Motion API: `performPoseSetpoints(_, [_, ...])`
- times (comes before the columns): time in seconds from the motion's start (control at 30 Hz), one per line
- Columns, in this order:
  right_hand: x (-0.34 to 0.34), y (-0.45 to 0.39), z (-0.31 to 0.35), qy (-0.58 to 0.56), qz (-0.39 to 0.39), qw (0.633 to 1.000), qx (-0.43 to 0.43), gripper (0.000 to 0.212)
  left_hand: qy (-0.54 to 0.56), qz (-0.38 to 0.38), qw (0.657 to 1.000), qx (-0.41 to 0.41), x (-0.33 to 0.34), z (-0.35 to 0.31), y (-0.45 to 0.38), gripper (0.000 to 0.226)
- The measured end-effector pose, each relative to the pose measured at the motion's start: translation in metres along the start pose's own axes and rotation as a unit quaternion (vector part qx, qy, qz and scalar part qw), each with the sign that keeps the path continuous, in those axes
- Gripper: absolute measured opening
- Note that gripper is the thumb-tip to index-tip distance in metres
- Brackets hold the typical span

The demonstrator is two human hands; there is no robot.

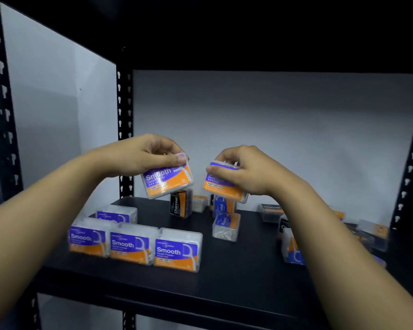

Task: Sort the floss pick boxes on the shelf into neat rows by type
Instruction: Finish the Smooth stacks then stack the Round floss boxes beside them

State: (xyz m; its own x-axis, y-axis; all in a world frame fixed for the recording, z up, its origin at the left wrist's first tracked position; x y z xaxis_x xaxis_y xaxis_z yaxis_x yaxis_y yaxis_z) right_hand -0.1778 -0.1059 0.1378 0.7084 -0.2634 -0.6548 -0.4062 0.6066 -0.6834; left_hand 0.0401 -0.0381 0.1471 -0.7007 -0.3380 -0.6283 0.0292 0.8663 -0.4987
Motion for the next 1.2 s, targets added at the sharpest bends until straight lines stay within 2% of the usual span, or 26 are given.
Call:
performPoseSetpoints(0.27, [0.038, -0.013, 0.018, -0.017, 0.063, 0.997, 0.038, 0.022, -0.006, 0.039, 0.999, 0.010, -0.019, 0.044, -0.004, 0.036])
performPoseSetpoints(0.47, [0.058, -0.016, 0.037, 0.032, 0.103, 0.993, 0.055, 0.027, -0.002, 0.068, 0.997, 0.028, -0.019, 0.062, -0.006, 0.035])
performPoseSetpoints(0.6, [0.074, -0.015, 0.041, 0.083, 0.141, 0.984, 0.070, 0.027, -0.033, 0.079, 0.995, 0.053, -0.007, 0.071, -0.010, 0.031])
performPoseSetpoints(0.83, [0.096, -0.015, 0.039, 0.093, 0.189, 0.970, 0.120, 0.022, -0.091, 0.121, 0.985, 0.082, 0.015, 0.089, -0.017, 0.036])
performPoseSetpoints(1.03, [0.109, -0.014, 0.038, 0.111, 0.213, 0.961, 0.138, 0.029, -0.097, 0.145, 0.982, 0.077, 0.026, 0.098, -0.022, 0.038])
performPoseSetpoints(1.2, [0.115, -0.012, 0.039, 0.100, 0.249, 0.951, 0.152, 0.027, -0.090, 0.153, 0.983, 0.042, 0.029, 0.109, -0.021, 0.039])
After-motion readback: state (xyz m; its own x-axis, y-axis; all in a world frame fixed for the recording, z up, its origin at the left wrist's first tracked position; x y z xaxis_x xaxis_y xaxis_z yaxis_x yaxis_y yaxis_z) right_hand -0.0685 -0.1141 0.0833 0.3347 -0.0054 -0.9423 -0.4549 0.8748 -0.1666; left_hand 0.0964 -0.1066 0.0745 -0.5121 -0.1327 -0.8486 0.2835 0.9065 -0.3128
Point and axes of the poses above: each hand's wrist, its own y-axis away from the middle knuckle, its own x-axis out of the palm, z = x × y, the point moved 5 cm from there along -y, towards the middle knuckle, and after that the axes turned 14 degrees about -z, right-handed, at the moved point
